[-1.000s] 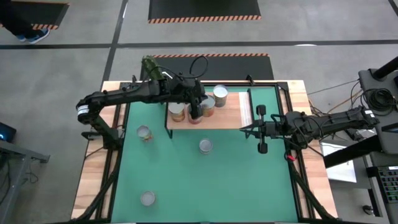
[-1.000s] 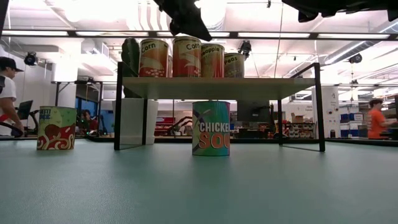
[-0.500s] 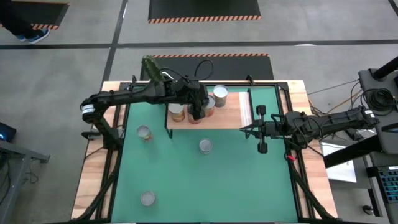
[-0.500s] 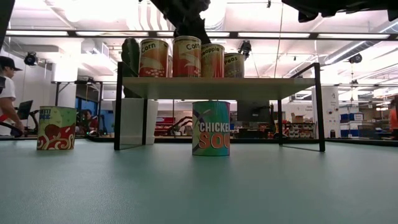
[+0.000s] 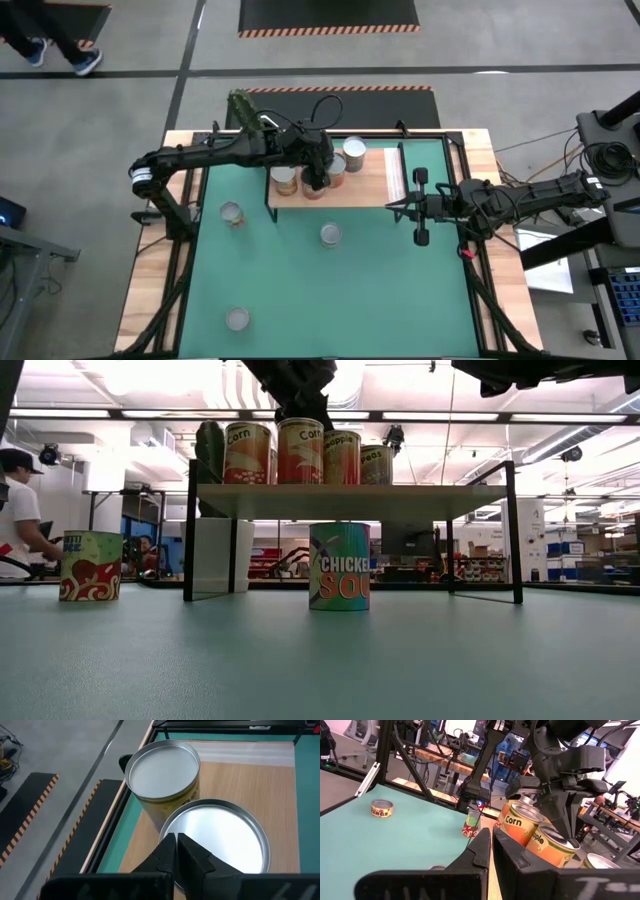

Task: Pick and place cans onto a shelf
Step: Put the canned pineapple on the shelf

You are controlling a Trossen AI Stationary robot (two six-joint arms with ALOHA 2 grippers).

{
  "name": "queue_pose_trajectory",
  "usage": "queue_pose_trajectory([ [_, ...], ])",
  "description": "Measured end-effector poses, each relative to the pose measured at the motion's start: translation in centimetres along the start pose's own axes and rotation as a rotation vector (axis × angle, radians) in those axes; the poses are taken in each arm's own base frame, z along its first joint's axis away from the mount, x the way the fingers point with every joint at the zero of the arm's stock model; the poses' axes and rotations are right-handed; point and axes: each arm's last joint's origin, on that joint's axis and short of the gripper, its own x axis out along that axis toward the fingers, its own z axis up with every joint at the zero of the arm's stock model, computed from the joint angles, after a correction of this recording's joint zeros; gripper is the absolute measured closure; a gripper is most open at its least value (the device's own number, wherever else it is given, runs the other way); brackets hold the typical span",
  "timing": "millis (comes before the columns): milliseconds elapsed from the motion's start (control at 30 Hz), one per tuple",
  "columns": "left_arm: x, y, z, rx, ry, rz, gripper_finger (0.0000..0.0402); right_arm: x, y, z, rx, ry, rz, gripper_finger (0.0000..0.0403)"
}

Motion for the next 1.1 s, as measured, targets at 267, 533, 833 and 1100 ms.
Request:
queue_pose_trajectory([
  [267, -0.01, -0.08, -0.04, -0.004, 0.005, -0.002, 0.0402, 0.0, 0.0, 0.0, 0.0, 0.0, 0.0, 0.0394],
  [533, 0.0, 0.1, -0.12, -0.005, 0.015, 0.029, 0.0402, 0.0, 0.0, 0.0, 0.0, 0.0, 0.0, 0.0394],
  [833, -0.02, 0.29, -0.27, -0.026, 0.033, 0.084, 0.0402, 0.0, 0.0, 0.0, 0.0, 0.0, 0.0, 0.0394],
  [1100, -0.07, 0.62, -0.51, -0.049, 0.062, 0.206, 0.0402, 0.0, 0.0, 0.0, 0.0, 0.0, 0.0, 0.0394],
])
